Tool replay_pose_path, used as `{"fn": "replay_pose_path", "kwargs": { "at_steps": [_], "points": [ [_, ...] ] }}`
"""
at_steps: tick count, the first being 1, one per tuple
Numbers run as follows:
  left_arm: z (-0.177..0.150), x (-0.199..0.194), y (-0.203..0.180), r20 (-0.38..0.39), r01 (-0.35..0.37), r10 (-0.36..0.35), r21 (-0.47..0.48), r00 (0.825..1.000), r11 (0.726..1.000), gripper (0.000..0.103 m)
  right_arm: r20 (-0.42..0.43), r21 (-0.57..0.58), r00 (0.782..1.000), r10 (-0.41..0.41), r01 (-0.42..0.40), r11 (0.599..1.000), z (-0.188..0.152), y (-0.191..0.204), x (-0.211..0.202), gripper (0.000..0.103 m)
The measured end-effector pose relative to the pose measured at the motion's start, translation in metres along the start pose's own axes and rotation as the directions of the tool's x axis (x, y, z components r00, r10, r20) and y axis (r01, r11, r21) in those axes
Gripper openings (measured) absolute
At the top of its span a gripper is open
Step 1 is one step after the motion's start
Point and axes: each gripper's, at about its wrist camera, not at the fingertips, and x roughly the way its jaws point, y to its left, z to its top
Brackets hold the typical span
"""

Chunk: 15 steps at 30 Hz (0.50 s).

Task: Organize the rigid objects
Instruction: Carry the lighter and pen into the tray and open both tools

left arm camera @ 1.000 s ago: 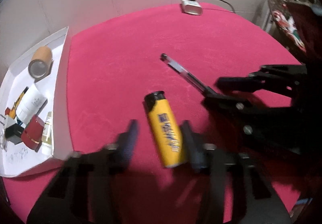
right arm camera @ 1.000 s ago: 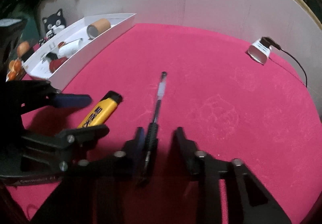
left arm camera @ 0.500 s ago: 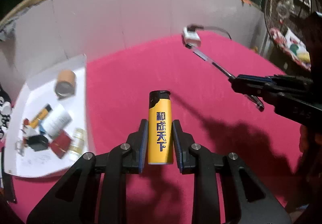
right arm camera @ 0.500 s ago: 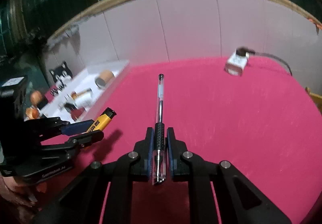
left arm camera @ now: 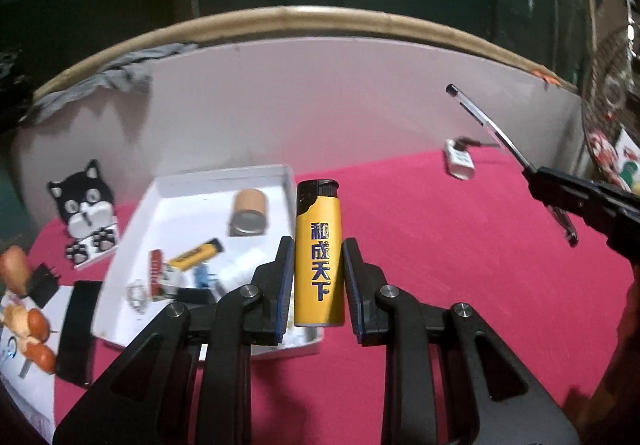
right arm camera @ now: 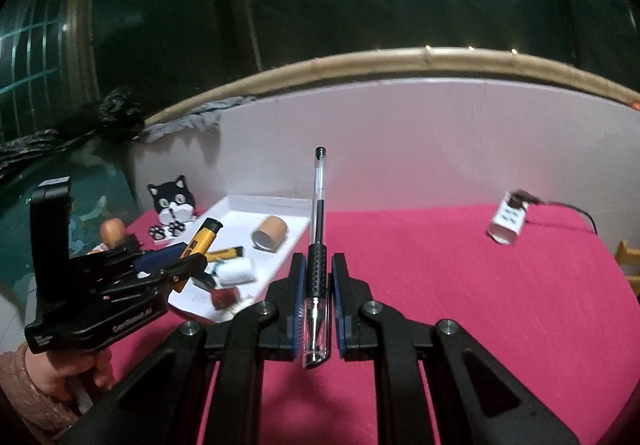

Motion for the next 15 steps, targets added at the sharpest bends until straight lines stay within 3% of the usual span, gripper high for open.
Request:
{"fn": "replay_pose_path", "kwargs": {
  "at_steps": [15],
  "points": [
    [-0.001, -0.033, 0.078, 0.059, -0.135, 0.144, -0.138, 0.988, 0.981, 0.023, 0.013, -0.099, 0.993, 0.117, -0.115, 0.988, 0.03, 0.066, 0.029, 0.01]
  ]
}}
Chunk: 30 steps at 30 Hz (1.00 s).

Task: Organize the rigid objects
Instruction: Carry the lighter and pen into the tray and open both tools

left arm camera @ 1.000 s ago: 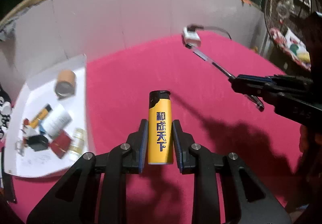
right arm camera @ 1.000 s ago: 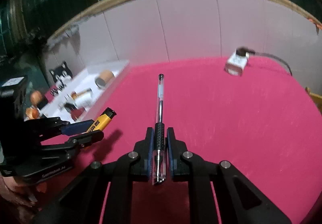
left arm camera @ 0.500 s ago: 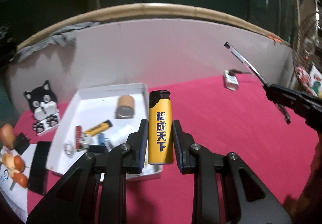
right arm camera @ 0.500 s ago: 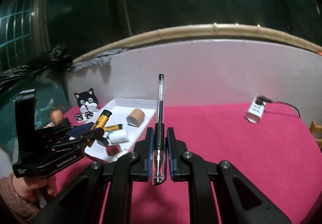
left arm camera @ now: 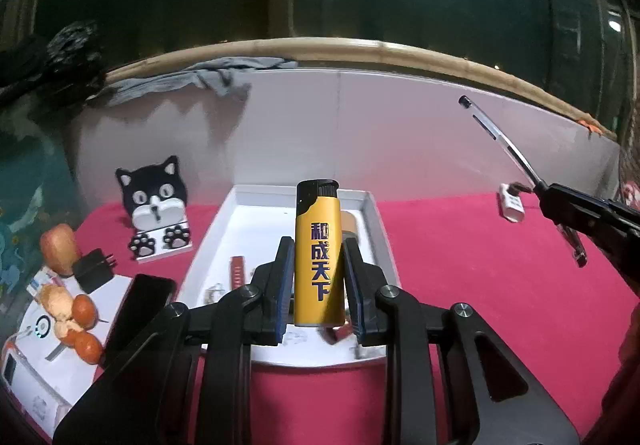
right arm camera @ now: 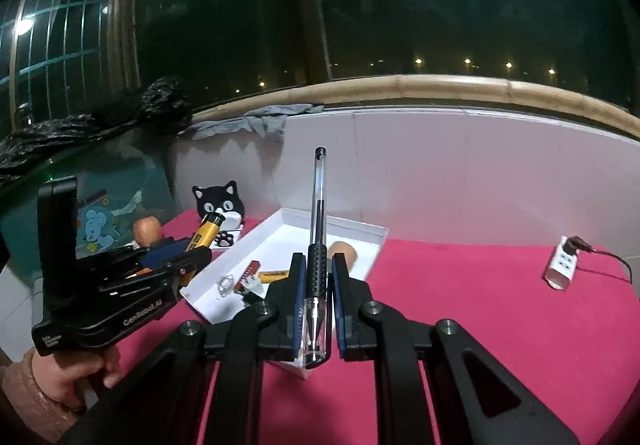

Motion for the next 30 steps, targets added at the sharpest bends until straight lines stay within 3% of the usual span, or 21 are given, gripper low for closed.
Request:
{"fn": "replay_pose_path", "kwargs": {
  "at_steps": [18, 30],
  "points": [
    [0.008, 0.008, 0.065, 0.009, -0.107, 0.108, -0.08, 0.994, 0.991, 0.023, -0.062, -0.04, 0.995, 0.075, -0.078, 0.996, 0.021, 0.047, 0.055, 0.01],
    [0.021, 0.034, 0.076, -0.013, -0.127, 0.126, -0.073, 0.992, 0.989, 0.023, -0.102, -0.018, 0.992, 0.07, -0.072, 0.997, 0.025, 0.06, 0.09, 0.01]
  ]
}}
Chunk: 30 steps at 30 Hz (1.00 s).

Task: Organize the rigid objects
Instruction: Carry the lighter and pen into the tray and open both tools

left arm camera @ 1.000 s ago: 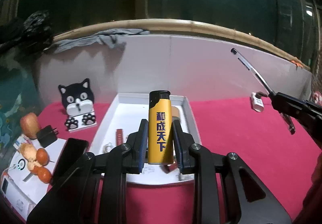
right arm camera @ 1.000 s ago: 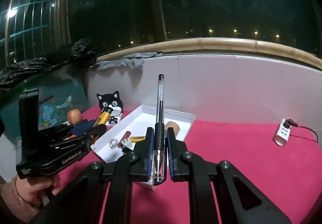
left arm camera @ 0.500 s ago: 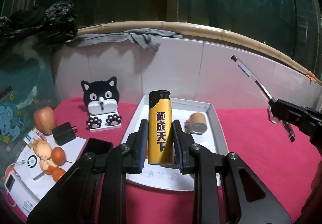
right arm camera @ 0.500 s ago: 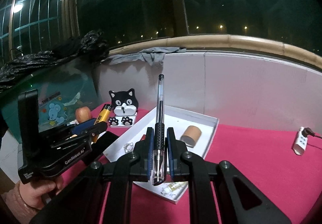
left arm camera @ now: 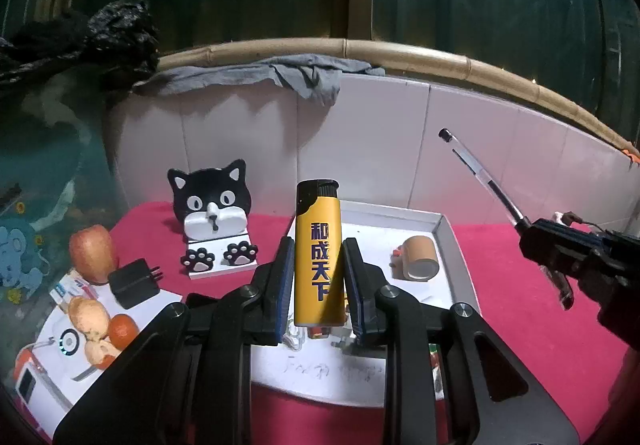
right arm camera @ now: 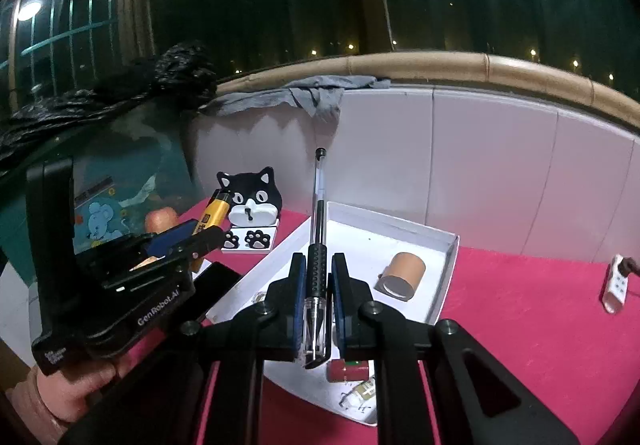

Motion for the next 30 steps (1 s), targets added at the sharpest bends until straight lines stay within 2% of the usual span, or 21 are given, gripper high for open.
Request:
{"fn": "replay_pose_path", "kwargs": {
  "at_steps": [12, 19, 30],
  "points": [
    [0.013, 0.065, -0.004, -0.1, 0.01, -0.011, -0.014, 0.995, 1.0, 0.023, -0.093, 0.094, 0.995, -0.039, 0.048, 0.994, -0.002, -0.02, 0.055, 0.01],
    [0.002, 0.092, -0.018, -0.155, 0.01, -0.007, 0.017, 0.988, 1.0, 0.024, -0.146, 0.125, 0.989, -0.035, 0.053, 0.991, -0.011, -0.024, 0.083, 0.01],
    [-0.013, 0.126, -0.015, -0.214, -0.007, 0.01, 0.015, 0.977, 1.0, 0.024, -0.206, 0.154, 0.978, -0.029, 0.061, 0.986, -0.028, -0.034, 0.112, 0.011]
  ]
}}
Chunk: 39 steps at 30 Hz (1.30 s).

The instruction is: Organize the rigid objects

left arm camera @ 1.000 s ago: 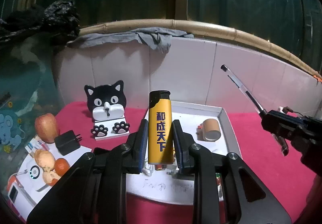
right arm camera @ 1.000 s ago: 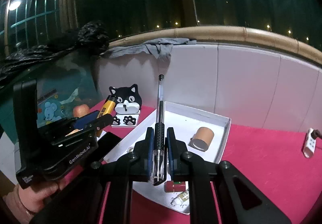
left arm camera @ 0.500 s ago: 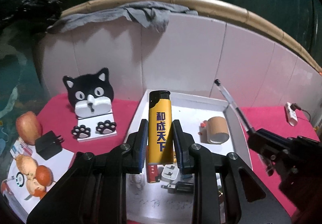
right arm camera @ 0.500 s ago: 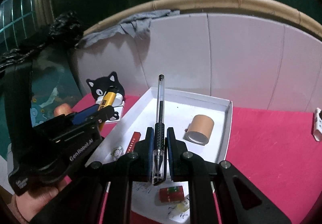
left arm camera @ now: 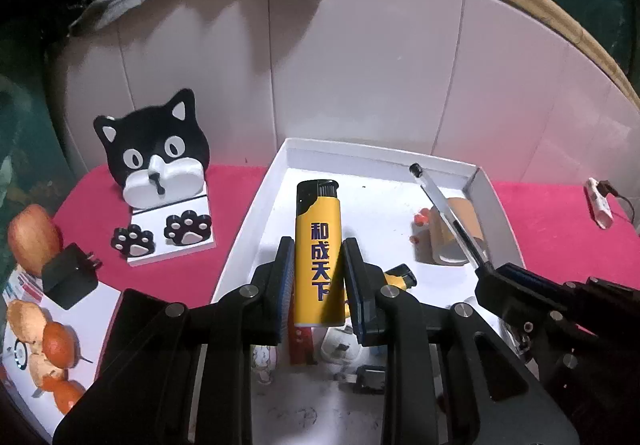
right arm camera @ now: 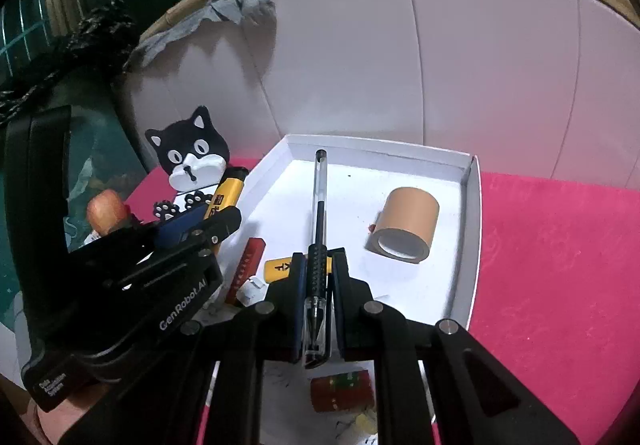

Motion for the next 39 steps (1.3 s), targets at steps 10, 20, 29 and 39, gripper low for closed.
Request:
{"fn": "replay_pose_path", "kwargs": {
  "at_steps": [10, 20, 29, 39],
  "points": [
    [0.0, 0.016, -0.001, -0.029, 0.006, -0.007, -0.01, 1.0, 1.0, 0.024, -0.008, 0.016, 1.0, -0.003, 0.004, 1.0, -0.001, -0.003, 0.01, 0.011],
    [0.001, 0.013, 0.011, -0.008, -0.03, 0.029, -0.062, 1.0, 0.998, 0.089, 0.048, 0.105, 0.998, -0.045, 0.04, 0.994, -0.011, -0.015, 0.007, 0.073],
    [-0.001, 0.001, 0.021, 0.0, -0.057, 0.058, -0.097, 0.998, 0.994, 0.103, 0.103, 0.065, 0.987, -0.127, 0.12, 0.991, -0.008, -0.011, -0.008, 0.103],
    [-0.008, -0.039, 0.024, 0.035, -0.032, 0.037, -0.126, 0.999, 0.991, 0.103, 0.132, 0.038, 0.977, -0.17, 0.166, 0.985, -0.011, -0.005, -0.029, 0.103]
  ]
}}
